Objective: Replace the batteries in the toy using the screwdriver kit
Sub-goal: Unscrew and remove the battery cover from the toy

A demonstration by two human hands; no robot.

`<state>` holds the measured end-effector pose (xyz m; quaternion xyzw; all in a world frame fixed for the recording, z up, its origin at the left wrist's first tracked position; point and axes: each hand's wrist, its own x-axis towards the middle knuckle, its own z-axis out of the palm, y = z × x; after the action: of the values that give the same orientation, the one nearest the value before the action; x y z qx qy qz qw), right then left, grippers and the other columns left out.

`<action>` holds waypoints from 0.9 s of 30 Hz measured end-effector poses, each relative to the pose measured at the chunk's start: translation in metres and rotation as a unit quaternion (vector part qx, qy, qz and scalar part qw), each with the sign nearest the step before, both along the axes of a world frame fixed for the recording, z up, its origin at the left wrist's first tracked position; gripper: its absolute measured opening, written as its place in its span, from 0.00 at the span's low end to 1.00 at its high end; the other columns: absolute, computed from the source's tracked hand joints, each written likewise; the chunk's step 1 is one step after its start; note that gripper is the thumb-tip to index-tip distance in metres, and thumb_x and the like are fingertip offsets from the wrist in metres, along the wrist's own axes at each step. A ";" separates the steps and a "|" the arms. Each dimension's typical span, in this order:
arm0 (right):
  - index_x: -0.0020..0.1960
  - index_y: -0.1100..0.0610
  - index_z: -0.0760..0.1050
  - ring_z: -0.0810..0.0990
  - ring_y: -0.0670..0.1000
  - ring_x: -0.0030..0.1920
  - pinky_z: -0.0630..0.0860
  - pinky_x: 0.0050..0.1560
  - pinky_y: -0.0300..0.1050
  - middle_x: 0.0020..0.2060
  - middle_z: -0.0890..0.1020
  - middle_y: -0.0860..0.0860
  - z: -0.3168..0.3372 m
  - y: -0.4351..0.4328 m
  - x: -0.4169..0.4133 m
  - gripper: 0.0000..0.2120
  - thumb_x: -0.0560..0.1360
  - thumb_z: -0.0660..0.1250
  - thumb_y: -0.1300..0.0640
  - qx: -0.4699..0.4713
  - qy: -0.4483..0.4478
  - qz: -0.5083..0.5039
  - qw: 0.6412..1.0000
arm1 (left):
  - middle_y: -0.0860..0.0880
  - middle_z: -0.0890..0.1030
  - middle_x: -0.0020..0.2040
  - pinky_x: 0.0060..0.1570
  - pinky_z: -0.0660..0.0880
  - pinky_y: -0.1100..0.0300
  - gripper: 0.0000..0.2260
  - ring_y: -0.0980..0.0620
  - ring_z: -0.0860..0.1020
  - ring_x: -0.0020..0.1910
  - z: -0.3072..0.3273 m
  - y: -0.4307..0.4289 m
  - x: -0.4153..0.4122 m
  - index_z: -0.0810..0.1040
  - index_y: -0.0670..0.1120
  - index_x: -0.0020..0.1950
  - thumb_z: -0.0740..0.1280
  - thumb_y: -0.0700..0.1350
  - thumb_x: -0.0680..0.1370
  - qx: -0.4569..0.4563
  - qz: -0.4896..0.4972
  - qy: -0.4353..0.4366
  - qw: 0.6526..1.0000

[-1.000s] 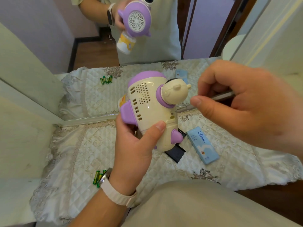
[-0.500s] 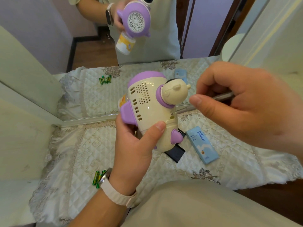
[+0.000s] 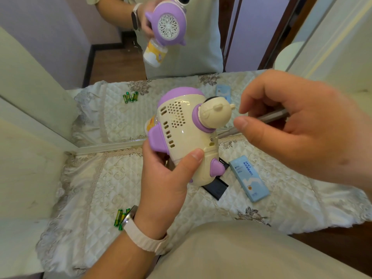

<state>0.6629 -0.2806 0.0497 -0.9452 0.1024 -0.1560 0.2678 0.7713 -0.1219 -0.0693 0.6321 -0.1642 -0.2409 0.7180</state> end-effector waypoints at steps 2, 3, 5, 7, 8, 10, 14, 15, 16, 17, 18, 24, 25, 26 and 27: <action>0.46 0.49 0.72 0.75 0.52 0.33 0.71 0.33 0.47 0.30 0.77 0.49 0.000 0.000 0.000 0.05 0.74 0.66 0.49 -0.004 -0.001 -0.001 1.000 | 0.42 0.81 0.58 0.53 0.79 0.42 0.32 0.41 0.81 0.56 0.000 0.000 -0.001 0.71 0.45 0.66 0.75 0.53 0.65 0.000 0.001 0.001 1.000; 0.46 0.49 0.72 0.75 0.52 0.32 0.71 0.33 0.47 0.30 0.77 0.49 0.000 0.000 -0.001 0.04 0.74 0.66 0.50 -0.003 0.000 0.000 1.000 | 0.42 0.81 0.58 0.53 0.80 0.42 0.32 0.42 0.81 0.56 0.000 0.000 -0.001 0.71 0.45 0.65 0.75 0.53 0.65 -0.001 0.003 0.002 1.000; 0.46 0.48 0.72 0.75 0.52 0.33 0.71 0.34 0.47 0.33 0.76 0.48 0.001 0.001 -0.002 0.05 0.73 0.67 0.51 0.004 0.002 0.001 1.000 | 0.41 0.81 0.58 0.52 0.80 0.43 0.32 0.41 0.81 0.56 0.000 -0.001 -0.001 0.71 0.44 0.66 0.75 0.53 0.65 -0.003 0.002 0.003 1.000; 0.45 0.47 0.71 0.75 0.52 0.33 0.71 0.33 0.46 0.36 0.75 0.46 0.002 0.001 -0.002 0.05 0.71 0.67 0.51 0.002 0.005 0.001 1.000 | 0.40 0.81 0.58 0.51 0.79 0.42 0.33 0.39 0.81 0.56 0.000 -0.001 0.000 0.71 0.43 0.66 0.75 0.53 0.65 -0.003 0.001 0.001 1.000; 0.45 0.46 0.71 0.75 0.52 0.32 0.72 0.32 0.46 0.36 0.75 0.47 0.001 0.001 -0.002 0.05 0.72 0.67 0.49 -0.005 0.007 -0.002 1.000 | 0.40 0.81 0.59 0.52 0.79 0.41 0.33 0.39 0.81 0.56 0.000 -0.001 0.000 0.71 0.43 0.66 0.75 0.53 0.65 -0.001 0.001 -0.001 1.000; 0.44 0.47 0.71 0.75 0.51 0.31 0.72 0.32 0.44 0.30 0.75 0.47 0.000 0.000 -0.002 0.06 0.73 0.66 0.47 -0.014 0.011 -0.009 1.000 | 0.40 0.80 0.59 0.56 0.78 0.36 0.33 0.39 0.80 0.58 0.000 -0.001 0.000 0.71 0.44 0.67 0.75 0.53 0.66 0.001 0.001 -0.003 1.000; 0.44 0.48 0.73 0.76 0.51 0.30 0.73 0.34 0.46 0.27 0.77 0.48 -0.001 -0.003 -0.004 0.06 0.75 0.66 0.47 0.001 0.018 -0.011 1.000 | 0.44 0.81 0.59 0.56 0.78 0.37 0.31 0.42 0.81 0.57 0.000 -0.001 -0.001 0.71 0.48 0.65 0.75 0.53 0.65 0.007 0.000 -0.002 1.000; 0.44 0.47 0.73 0.76 0.51 0.30 0.73 0.34 0.46 0.28 0.77 0.48 -0.001 -0.003 -0.005 0.05 0.74 0.66 0.48 0.008 0.017 -0.010 1.000 | 0.44 0.81 0.58 0.56 0.79 0.38 0.31 0.43 0.82 0.57 0.000 -0.001 -0.001 0.71 0.48 0.65 0.75 0.53 0.65 0.009 -0.001 0.000 1.000; 0.44 0.47 0.73 0.76 0.51 0.31 0.73 0.34 0.46 0.28 0.77 0.48 -0.001 -0.003 -0.005 0.04 0.74 0.67 0.48 0.012 0.017 -0.009 1.000 | 0.45 0.82 0.58 0.56 0.79 0.39 0.31 0.44 0.82 0.56 -0.001 -0.001 -0.001 0.71 0.48 0.65 0.75 0.53 0.65 0.011 0.000 0.002 1.000; 0.44 0.47 0.73 0.76 0.51 0.31 0.73 0.34 0.46 0.29 0.77 0.48 -0.002 -0.002 -0.005 0.04 0.75 0.67 0.49 0.014 0.018 -0.009 1.000 | 0.45 0.82 0.58 0.55 0.80 0.41 0.31 0.45 0.82 0.56 -0.001 -0.002 -0.001 0.71 0.48 0.65 0.75 0.53 0.64 0.013 0.002 0.003 1.000; 0.45 0.47 0.73 0.76 0.51 0.32 0.72 0.34 0.46 0.31 0.78 0.47 -0.002 -0.002 -0.006 0.04 0.75 0.68 0.49 0.015 0.019 -0.008 1.000 | 0.46 0.82 0.58 0.54 0.80 0.43 0.31 0.46 0.82 0.55 -0.002 -0.002 -0.002 0.72 0.49 0.65 0.75 0.53 0.64 0.015 0.003 0.003 1.000; 0.42 0.46 0.73 0.77 0.50 0.33 0.73 0.36 0.43 0.37 0.78 0.44 -0.003 -0.004 -0.010 0.04 0.70 0.68 0.51 0.038 0.029 -0.024 0.999 | 0.45 0.81 0.57 0.53 0.81 0.47 0.32 0.46 0.82 0.55 -0.004 -0.004 -0.002 0.72 0.47 0.65 0.75 0.54 0.64 0.028 0.009 -0.004 1.000; 0.41 0.46 0.73 0.77 0.50 0.34 0.73 0.35 0.42 0.38 0.79 0.44 -0.003 -0.004 -0.011 0.04 0.70 0.68 0.52 0.042 0.027 -0.029 0.998 | 0.45 0.81 0.58 0.54 0.81 0.47 0.32 0.46 0.82 0.55 -0.005 -0.004 -0.002 0.72 0.47 0.65 0.75 0.54 0.64 0.030 0.012 -0.003 0.999; 0.41 0.46 0.74 0.77 0.50 0.34 0.74 0.35 0.42 0.38 0.79 0.45 -0.004 -0.005 -0.012 0.04 0.70 0.68 0.52 0.049 0.026 -0.035 0.998 | 0.44 0.81 0.58 0.54 0.81 0.46 0.32 0.46 0.82 0.55 -0.007 -0.004 -0.002 0.72 0.48 0.65 0.75 0.54 0.64 0.032 0.015 -0.001 0.999; 0.40 0.46 0.74 0.77 0.49 0.33 0.74 0.35 0.42 0.37 0.79 0.45 -0.006 -0.005 -0.013 0.03 0.70 0.69 0.52 0.061 0.025 -0.043 0.997 | 0.44 0.81 0.58 0.54 0.81 0.47 0.32 0.46 0.82 0.56 -0.008 -0.004 -0.002 0.71 0.48 0.66 0.75 0.54 0.64 0.034 0.018 -0.001 0.999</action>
<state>0.6499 -0.2858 0.0441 -0.9254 0.1593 -0.1369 0.3156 0.7696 -0.1261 -0.0778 0.6591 -0.1456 -0.2324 0.7003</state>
